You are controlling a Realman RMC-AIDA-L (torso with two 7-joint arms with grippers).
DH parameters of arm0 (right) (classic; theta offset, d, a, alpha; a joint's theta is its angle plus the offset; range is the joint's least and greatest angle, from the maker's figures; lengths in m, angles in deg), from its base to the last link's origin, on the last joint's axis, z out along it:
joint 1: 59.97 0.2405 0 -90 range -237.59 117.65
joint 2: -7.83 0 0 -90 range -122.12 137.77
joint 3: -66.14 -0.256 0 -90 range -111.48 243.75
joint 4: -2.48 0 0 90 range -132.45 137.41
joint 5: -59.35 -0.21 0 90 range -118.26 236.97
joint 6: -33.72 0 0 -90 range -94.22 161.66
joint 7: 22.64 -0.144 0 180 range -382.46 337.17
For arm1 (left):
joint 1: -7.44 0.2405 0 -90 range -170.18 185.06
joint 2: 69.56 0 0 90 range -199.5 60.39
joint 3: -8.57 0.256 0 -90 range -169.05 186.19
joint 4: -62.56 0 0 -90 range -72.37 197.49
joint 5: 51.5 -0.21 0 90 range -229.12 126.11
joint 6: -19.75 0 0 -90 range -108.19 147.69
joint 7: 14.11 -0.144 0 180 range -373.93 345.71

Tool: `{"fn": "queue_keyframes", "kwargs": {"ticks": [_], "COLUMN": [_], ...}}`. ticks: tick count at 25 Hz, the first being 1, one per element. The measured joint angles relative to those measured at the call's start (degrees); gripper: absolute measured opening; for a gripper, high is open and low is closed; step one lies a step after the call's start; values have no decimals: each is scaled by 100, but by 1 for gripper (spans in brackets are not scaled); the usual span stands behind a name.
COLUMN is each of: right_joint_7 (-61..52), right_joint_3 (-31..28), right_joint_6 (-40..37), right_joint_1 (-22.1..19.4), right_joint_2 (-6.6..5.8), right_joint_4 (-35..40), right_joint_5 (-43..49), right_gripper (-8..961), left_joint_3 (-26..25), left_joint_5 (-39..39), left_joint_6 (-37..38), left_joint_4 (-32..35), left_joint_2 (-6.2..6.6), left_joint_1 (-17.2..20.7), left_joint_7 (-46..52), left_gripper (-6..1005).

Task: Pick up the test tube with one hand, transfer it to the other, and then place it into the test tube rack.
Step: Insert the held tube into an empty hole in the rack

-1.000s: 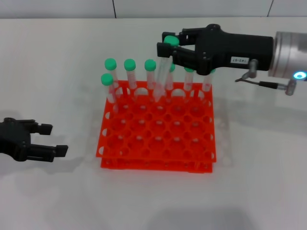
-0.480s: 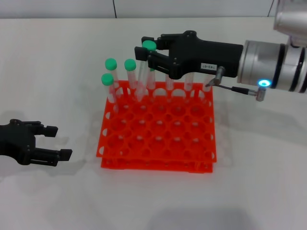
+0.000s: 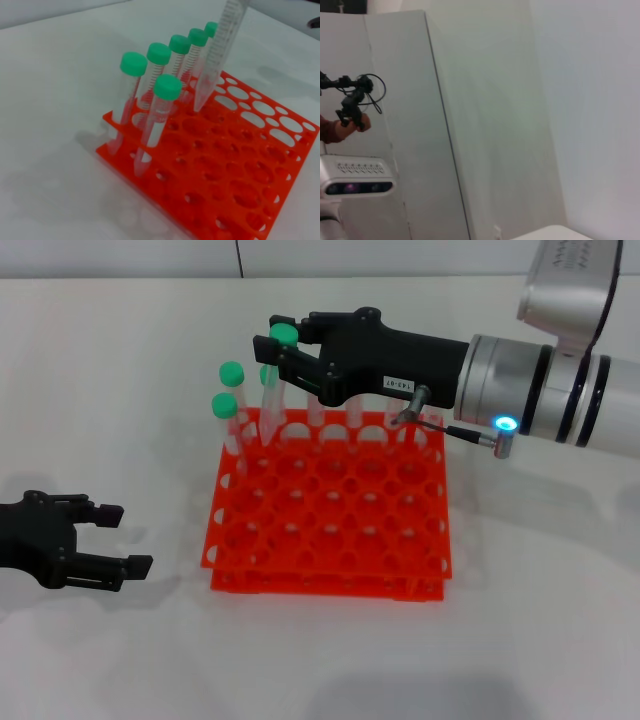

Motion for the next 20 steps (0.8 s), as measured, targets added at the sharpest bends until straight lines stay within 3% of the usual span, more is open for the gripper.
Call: {"fn": "queue_keyframes", "kwargs": {"ticks": [7,20], "right_joint_7": [571,915], "right_joint_3": [423,624], "right_joint_6": [291,482], "right_joint_1": [104,148], "right_joint_2": [0,0], "right_joint_4": [-214,-420], "right_joint_5": [-773,-1048], "right_gripper": [265,265], "left_joint_3": [1,-21], "left_joint_5": [-4,35], "left_joint_6": [-11,-30], "left_joint_4": [-57,-88], "left_joint_2": [-20,-28], "left_joint_1": [2,-20], "left_joint_7": [-23,-24], "left_gripper": [875,875]}}
